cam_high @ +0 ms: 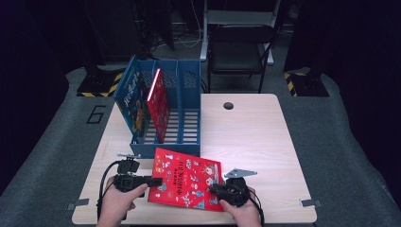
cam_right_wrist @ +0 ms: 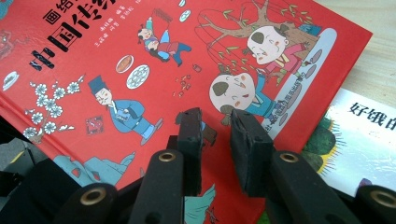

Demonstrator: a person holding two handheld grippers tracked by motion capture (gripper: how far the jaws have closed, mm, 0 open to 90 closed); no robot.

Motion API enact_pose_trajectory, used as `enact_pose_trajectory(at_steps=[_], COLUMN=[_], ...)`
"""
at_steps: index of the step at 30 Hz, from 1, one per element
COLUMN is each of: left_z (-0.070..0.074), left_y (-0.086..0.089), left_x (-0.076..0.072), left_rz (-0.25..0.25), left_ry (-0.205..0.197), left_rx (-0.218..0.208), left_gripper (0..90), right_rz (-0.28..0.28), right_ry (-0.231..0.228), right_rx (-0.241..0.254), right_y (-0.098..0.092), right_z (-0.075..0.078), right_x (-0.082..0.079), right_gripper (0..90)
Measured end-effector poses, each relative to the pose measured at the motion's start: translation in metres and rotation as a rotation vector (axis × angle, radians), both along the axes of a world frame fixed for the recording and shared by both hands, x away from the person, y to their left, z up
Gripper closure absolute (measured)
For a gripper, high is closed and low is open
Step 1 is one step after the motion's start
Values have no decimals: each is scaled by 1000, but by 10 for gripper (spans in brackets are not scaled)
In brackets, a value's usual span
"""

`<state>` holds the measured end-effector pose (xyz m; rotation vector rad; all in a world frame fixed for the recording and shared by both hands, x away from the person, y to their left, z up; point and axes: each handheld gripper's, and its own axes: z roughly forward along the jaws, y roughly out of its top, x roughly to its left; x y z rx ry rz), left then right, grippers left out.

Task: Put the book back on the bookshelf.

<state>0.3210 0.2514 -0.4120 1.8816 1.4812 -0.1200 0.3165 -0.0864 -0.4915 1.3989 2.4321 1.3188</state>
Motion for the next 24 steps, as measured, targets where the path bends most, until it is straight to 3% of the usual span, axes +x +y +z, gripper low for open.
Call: enact_pose_trajectory(at_steps=[5, 9, 12, 14, 15, 16, 20, 24], left_z=[-2, -1, -2, -2, -3, -3, -2, -4], left_y=[2, 1, 2, 2, 2, 2, 2, 2], left_x=[0, -1, -1, -1, -2, -2, -2, -2], left_rz=[-6, 0, -2, 1, 6, 6, -6, 0], left_ry=[-4, 0, 1, -5, -7, -7, -6, 4], left_rx=[-4, -8, -9, -6, -7, -7, -13, -11], left_gripper=[586, 587, 586, 586, 585, 585, 586, 585], right_rz=[-11, -24, -58, -56, -76, -76, -111, -141], right_ry=[13, 13, 17, 15, 23, 23, 64, 133], right_rx=[26, 17, -6, -5, -22, -22, -9, 49], right_y=[-4, -6, -8, -8, -8, -8, -13, -19], right_z=[-3, -3, -4, -4, -4, -4, -6, -12], right_x=[2, 3, 4, 4, 5, 5, 8, 12], right_gripper=[801, 785, 655, 645, 564, 564, 460, 407])
